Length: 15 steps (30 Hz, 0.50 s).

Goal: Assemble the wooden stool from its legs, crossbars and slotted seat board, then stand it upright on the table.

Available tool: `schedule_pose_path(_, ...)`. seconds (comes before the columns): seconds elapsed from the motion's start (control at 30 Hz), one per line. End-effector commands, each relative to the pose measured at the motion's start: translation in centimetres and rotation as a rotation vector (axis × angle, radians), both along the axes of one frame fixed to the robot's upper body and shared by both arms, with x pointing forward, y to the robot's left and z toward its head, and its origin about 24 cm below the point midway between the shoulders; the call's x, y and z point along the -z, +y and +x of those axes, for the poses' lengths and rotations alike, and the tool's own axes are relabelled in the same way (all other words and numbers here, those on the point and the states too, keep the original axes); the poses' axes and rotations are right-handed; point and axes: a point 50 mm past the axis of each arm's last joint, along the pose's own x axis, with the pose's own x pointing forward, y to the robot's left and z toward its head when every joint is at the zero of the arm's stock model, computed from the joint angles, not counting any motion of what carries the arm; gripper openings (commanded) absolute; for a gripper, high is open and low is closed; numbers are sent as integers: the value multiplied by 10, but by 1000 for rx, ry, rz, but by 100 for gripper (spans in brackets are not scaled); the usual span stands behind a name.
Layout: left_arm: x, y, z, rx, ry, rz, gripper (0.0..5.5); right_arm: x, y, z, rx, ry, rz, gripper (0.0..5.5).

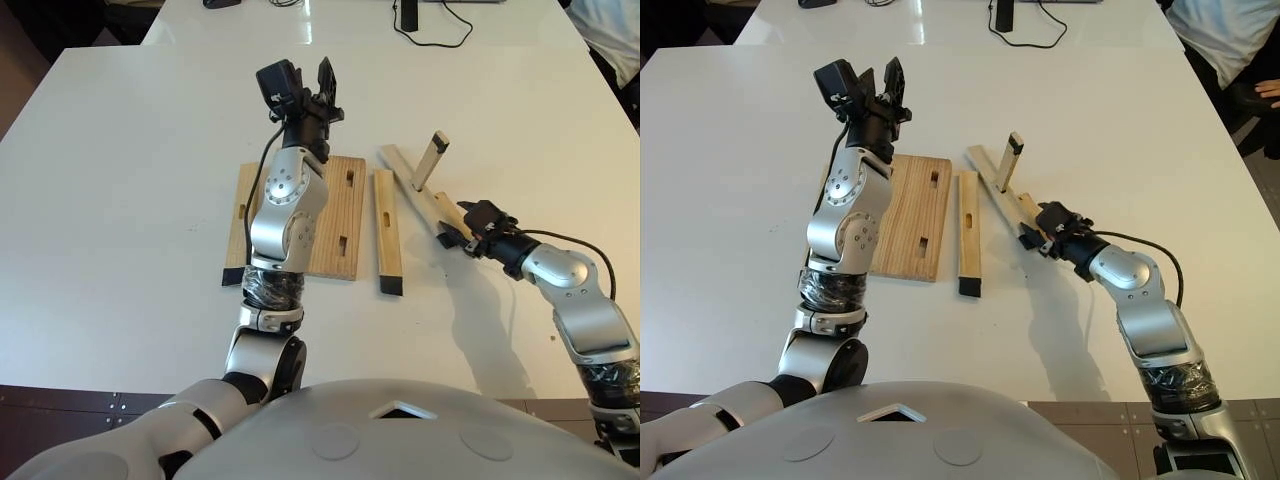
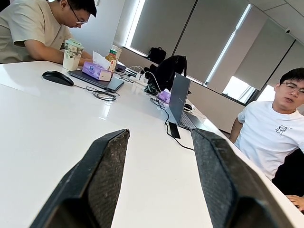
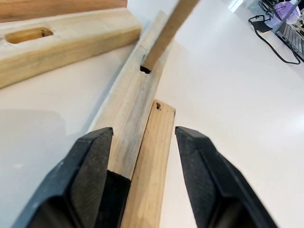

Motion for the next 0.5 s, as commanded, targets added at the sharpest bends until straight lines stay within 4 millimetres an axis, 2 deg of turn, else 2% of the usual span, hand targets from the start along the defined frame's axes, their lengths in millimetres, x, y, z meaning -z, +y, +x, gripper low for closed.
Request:
schedule_pose_path(0.03,16,-18,-11,14,74,-98,242,-16,14,5,12,2,149,241)
schedule_pose_path(0.13,16,-19,-11,18,69,-101,242,-16,22,8,53,49,217,241)
schedule_pose_path(0.4,16,-23,-9,43,63,-104,242,-1,21,16,62,171,201,345)
schedule_pose_path(0.5,17,-27,-9,60,67,-103,242,3,20,15,73,207,218,345)
